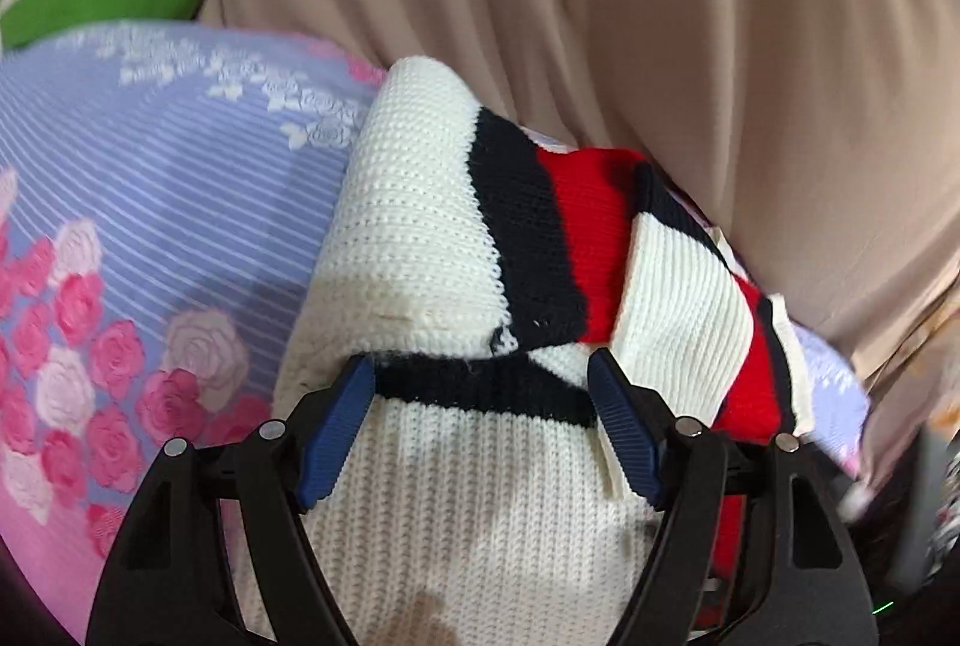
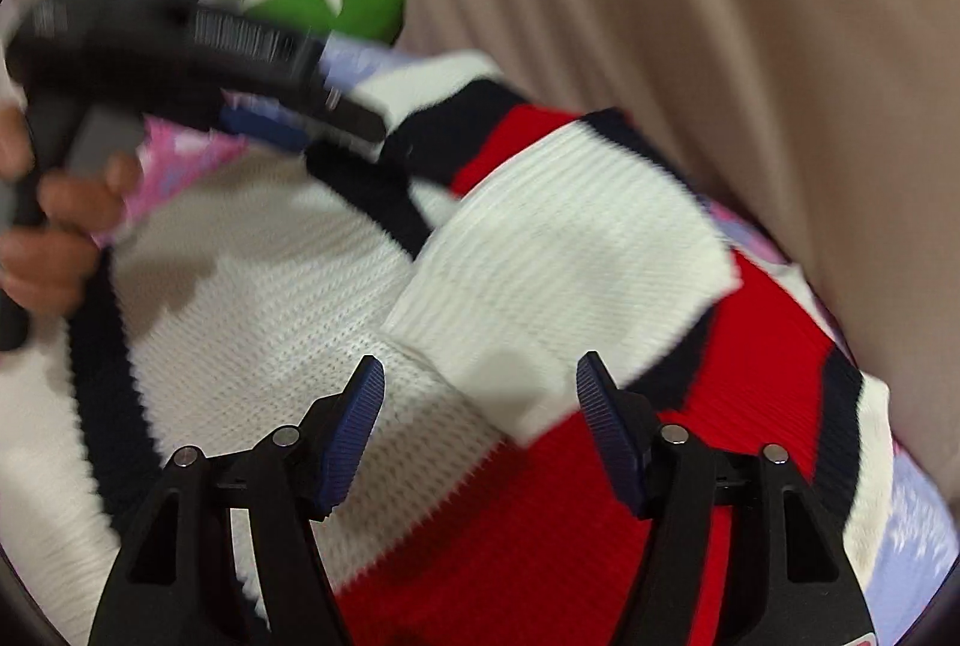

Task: Fold small clothes

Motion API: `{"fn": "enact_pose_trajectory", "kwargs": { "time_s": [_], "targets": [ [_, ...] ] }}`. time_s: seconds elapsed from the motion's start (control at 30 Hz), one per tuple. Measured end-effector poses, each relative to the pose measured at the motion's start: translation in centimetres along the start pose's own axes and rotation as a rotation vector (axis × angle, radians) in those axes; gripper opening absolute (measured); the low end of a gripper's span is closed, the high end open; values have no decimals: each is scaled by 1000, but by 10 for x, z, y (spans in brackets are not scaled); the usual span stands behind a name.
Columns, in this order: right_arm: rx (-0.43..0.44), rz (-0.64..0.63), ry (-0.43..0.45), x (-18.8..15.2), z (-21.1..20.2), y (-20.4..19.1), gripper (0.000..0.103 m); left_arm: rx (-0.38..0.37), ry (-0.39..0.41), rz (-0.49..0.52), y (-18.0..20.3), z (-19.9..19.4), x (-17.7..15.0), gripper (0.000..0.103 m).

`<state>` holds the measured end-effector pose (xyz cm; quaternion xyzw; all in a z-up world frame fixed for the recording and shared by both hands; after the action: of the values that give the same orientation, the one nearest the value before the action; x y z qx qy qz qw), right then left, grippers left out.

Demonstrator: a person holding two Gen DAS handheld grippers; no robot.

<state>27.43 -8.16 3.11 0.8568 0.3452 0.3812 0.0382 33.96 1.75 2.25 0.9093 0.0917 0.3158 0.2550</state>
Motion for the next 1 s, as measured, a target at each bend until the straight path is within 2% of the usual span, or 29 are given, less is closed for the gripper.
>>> {"fn": "enact_pose_trajectory", "kwargs": {
  "time_s": [0.03, 0.07, 0.1, 0.13, 0.17, 0.27, 0.33, 0.37, 0.43, 0.47, 0.53, 0.57, 0.67, 0.73, 0.77, 0.8, 0.87, 0.93, 0.97, 1.0],
  "targets": [
    [25, 34, 8, 3, 4, 4, 57, -2, -9, -14, -1, 4, 3, 71],
    [47, 68, 2, 5, 5, 10, 28, 6, -17, -24, -6, 6, 6, 65],
    [44, 133, -7, 7, 3, 23, 6, 19, -23, -30, -7, 9, 11, 46],
    [63, 191, 33, 8, -7, 34, 4, 25, -27, -31, -8, 11, 16, 34],
    [80, 257, 102, 9, -25, 51, 4, 33, -22, -30, -8, 12, 20, 16],
    [53, 480, 273, -10, -84, 110, 4, 33, 48, -37, -13, -6, 28, 10],
    [-29, 643, 339, -45, -118, 157, 4, 60, 111, -25, -16, -22, 32, 10],
    [-77, 704, 325, -65, -123, 176, 4, 74, 131, -18, -18, -25, 33, 10],
    [-98, 837, 235, -111, -107, 210, 4, 75, 113, -19, -24, -19, 31, 10],
    [-83, 878, 176, -130, -91, 217, 4, 50, 78, -21, -25, -12, 27, 10],
    [-75, 908, 68, -153, -62, 215, 4, 69, 10, -11, -24, 9, 14, 10],
    [-50, 922, 60, -159, -54, 211, 5, 86, 4, 0, -23, 16, 7, 10],
    [-31, 954, 129, -159, -62, 210, 13, 115, 65, 51, -18, 15, 1, 13],
    [11, 960, 144, -160, -64, 213, 22, 96, 73, 53, -19, 11, 1, 25],
    [25, 968, 151, -162, -63, 216, 34, 73, 80, 36, -23, 9, 2, 40],
    [54, 984, 172, -165, -64, 215, 42, 49, 84, 19, -26, 7, 2, 50],
    [76, 987, 181, -168, -64, 215, 44, 19, 100, -7, -30, 2, 0, 51],
    [47, 954, 155, -166, -66, 216, 44, 24, 129, -4, -30, -4, 3, 50],
    [38, 933, 151, -160, -67, 213, 35, 36, 150, 0, -31, -9, 3, 48],
    [45, 910, 176, -154, -77, 213, 6, 47, 170, 9, -30, -13, 3, 42]
  ]
}}
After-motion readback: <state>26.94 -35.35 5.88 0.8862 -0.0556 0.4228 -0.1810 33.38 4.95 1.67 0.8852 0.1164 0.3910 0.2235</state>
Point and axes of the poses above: each gripper's, at about its wrist camera, not at the fingertips, and z roughly the way its jaws point, y to its right, x to its top, the point moved 3 cm from there along z, roughly the way its jaws point, and after that the axes turned 7 degrees about -z, right-handed, at the moved point
